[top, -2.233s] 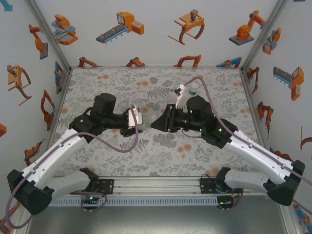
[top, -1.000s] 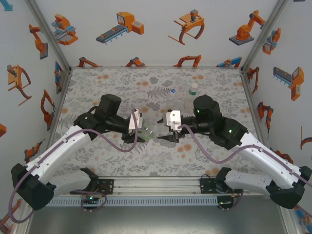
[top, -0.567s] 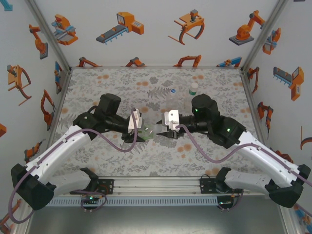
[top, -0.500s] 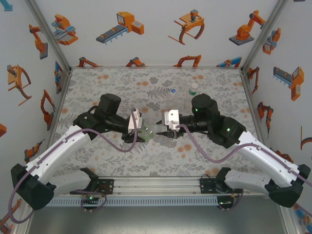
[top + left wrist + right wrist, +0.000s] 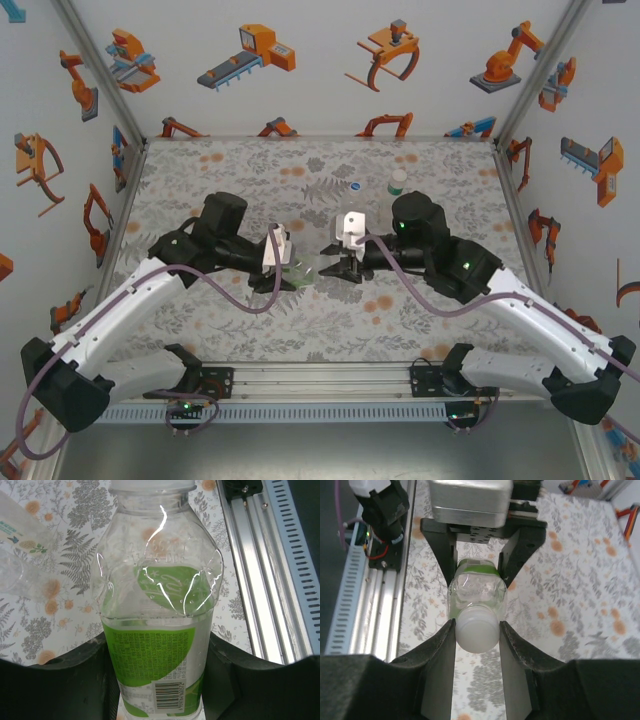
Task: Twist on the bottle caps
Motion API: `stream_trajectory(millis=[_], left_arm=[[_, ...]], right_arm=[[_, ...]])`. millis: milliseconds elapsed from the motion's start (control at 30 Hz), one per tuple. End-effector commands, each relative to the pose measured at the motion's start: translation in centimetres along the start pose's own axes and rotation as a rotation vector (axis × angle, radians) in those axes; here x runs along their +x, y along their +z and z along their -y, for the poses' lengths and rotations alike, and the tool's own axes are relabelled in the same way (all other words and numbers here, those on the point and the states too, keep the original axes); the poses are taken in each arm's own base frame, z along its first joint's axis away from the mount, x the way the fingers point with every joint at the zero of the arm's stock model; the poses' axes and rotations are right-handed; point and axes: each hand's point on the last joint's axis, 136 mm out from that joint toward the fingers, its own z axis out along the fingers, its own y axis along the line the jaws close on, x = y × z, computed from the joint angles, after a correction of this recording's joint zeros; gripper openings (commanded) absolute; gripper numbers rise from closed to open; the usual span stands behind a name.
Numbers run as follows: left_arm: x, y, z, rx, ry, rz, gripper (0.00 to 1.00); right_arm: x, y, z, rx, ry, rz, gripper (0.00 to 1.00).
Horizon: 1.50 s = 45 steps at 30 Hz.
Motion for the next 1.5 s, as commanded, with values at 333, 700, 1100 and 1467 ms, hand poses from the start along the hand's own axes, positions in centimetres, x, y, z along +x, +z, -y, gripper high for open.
stream_trajectory(millis=[333,700,1100,1467], left_arm=[[-1.5,-1.0,-0.9,-0.092,0.079,0.021,0.0],[-1.2,-1.0,-1.4,-0.122,0.074,0.005,0.0],[0.2,-1.1,-3.8,-0.242,0.04,-0.067,0.0],[0.4,-1.2,-4.4,-0.27,0.032,-0.083,0.04]], right_arm=[[0.3,-0.8,4.2,0.272,0.399,0.101,0.0],[-0.6,-1.5,5.7,0.343,0.517,0.118,0.47],[1.7,0.0,7.4,0.408,0.927,0.12,0.56],[2.3,0.8,7.8,0.417,0.987,0.106,0.36]])
